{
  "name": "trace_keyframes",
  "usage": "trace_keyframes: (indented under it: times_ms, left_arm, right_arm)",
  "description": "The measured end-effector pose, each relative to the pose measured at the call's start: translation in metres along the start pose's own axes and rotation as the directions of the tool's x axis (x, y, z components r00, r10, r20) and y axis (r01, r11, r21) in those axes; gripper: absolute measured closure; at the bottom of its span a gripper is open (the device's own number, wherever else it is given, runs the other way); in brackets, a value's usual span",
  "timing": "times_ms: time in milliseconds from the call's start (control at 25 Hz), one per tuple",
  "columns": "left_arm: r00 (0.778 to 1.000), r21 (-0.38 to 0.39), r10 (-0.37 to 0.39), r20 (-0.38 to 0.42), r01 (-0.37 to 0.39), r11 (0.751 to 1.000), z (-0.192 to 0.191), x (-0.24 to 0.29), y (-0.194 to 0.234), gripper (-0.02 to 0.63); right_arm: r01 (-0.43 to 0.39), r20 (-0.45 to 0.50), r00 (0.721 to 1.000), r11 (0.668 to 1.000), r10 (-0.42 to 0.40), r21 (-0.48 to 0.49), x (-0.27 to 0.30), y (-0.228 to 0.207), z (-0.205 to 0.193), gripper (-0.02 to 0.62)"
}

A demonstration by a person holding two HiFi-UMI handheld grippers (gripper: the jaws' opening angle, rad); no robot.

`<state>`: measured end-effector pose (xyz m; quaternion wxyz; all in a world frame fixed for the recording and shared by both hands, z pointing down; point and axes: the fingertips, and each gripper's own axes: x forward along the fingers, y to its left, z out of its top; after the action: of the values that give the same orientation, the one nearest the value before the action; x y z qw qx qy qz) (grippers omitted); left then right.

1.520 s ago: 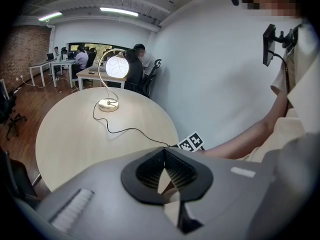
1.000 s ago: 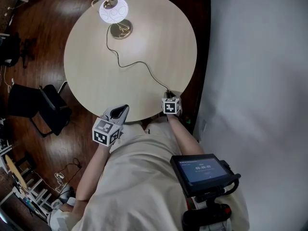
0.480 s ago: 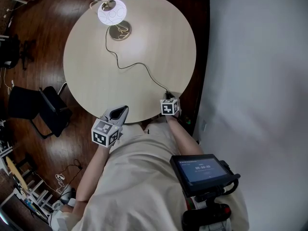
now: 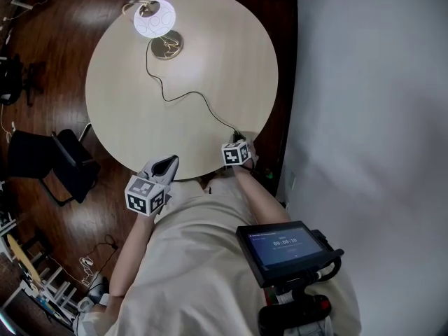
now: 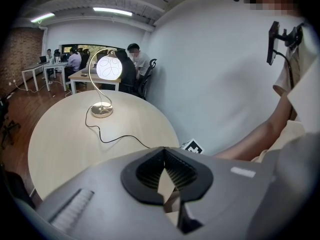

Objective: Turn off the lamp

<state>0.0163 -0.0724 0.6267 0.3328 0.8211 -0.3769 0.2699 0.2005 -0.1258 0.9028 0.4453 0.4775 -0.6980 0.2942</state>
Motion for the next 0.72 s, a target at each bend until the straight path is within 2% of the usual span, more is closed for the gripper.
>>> trace_keyframes:
  times_ms: [280, 720]
  left_arm:
    - [1.0, -0.007, 0.014, -0.001, -0.014, 1.0, -0.0041, -0.0045, 0.0021, 0.601]
    - [1.0, 0.01, 0.022, -0.015, -0.022, 1.0, -0.0089, -0.0051, 0.0019, 0.601]
  right_arm:
    - [0.026, -0.023, 0.999, 0.998, -0.027, -0.054, 0.0033, 0.0004, -0.0004, 0.514]
    - [0.006, -0.028, 1.0, 0.999, -0.008, -0.051, 0.0061, 0.0018, 0.0032, 0.522]
